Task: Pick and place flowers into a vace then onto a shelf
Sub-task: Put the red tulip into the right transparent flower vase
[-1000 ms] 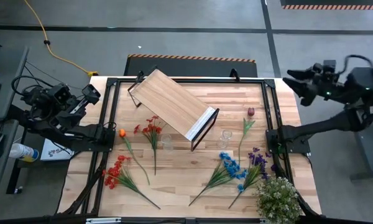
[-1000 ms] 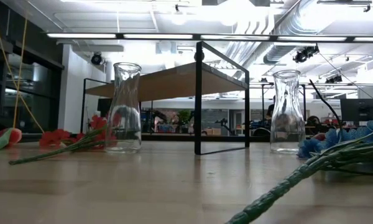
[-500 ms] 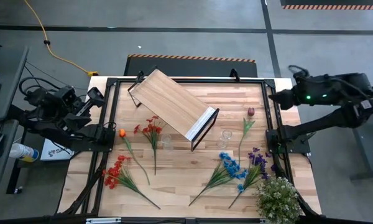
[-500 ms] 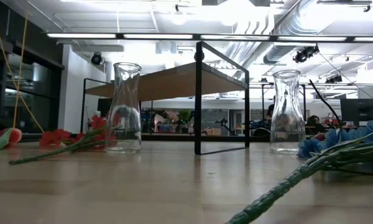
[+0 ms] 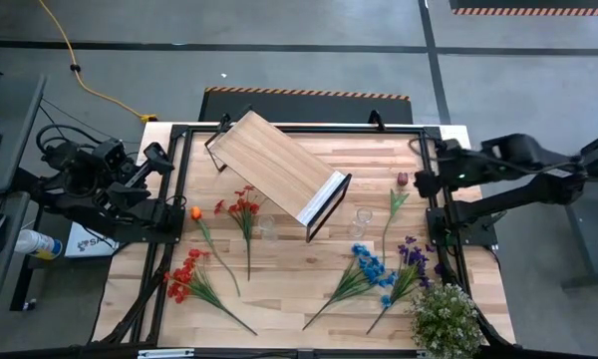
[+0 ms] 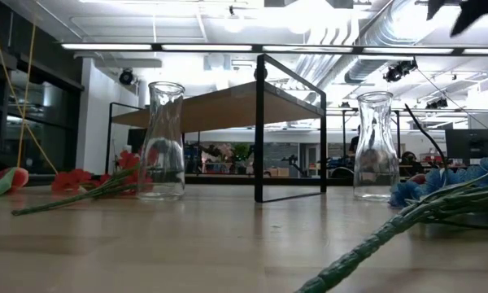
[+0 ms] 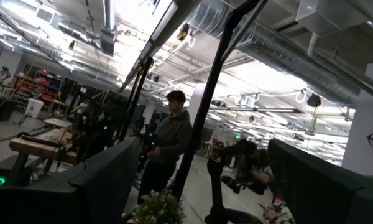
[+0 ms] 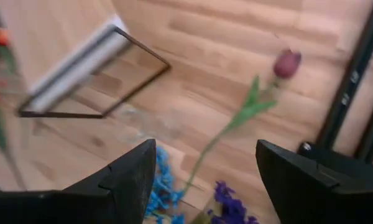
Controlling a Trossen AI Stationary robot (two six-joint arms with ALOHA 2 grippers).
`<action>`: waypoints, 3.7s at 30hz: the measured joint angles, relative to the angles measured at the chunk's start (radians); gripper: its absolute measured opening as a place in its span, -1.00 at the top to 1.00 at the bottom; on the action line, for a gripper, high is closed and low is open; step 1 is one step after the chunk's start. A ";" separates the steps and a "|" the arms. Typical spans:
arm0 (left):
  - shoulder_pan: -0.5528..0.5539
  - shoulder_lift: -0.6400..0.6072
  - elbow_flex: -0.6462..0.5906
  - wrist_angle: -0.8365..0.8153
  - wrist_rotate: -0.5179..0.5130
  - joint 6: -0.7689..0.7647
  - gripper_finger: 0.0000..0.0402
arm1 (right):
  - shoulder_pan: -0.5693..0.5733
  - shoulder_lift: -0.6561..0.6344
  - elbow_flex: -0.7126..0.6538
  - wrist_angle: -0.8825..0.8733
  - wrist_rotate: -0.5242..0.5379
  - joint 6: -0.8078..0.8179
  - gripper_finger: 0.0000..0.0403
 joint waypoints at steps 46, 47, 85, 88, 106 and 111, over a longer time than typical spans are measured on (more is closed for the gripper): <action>0.000 0.000 0.000 -0.157 -0.103 0.000 -0.92 | -0.168 0.000 -0.756 0.597 -0.082 0.390 -0.32; 0.000 0.000 0.000 -0.161 -0.103 0.000 -0.92 | -0.180 0.000 -0.757 0.593 -0.078 0.387 -0.32; 0.000 0.000 0.000 -0.209 -0.105 0.000 -0.92 | -0.269 0.394 -0.756 0.761 -0.029 0.314 -0.32; 0.000 0.000 0.000 -0.209 -0.105 -0.001 -0.92 | -0.280 0.409 -0.756 0.760 -0.025 0.314 -0.32; 0.000 0.000 0.000 -0.258 -0.102 -0.004 -0.92 | -0.379 0.426 -0.756 0.765 -0.036 0.281 -0.24; 0.000 0.000 0.000 -0.261 -0.102 -0.004 -0.92 | -0.393 0.426 -0.756 0.765 -0.037 0.255 -0.11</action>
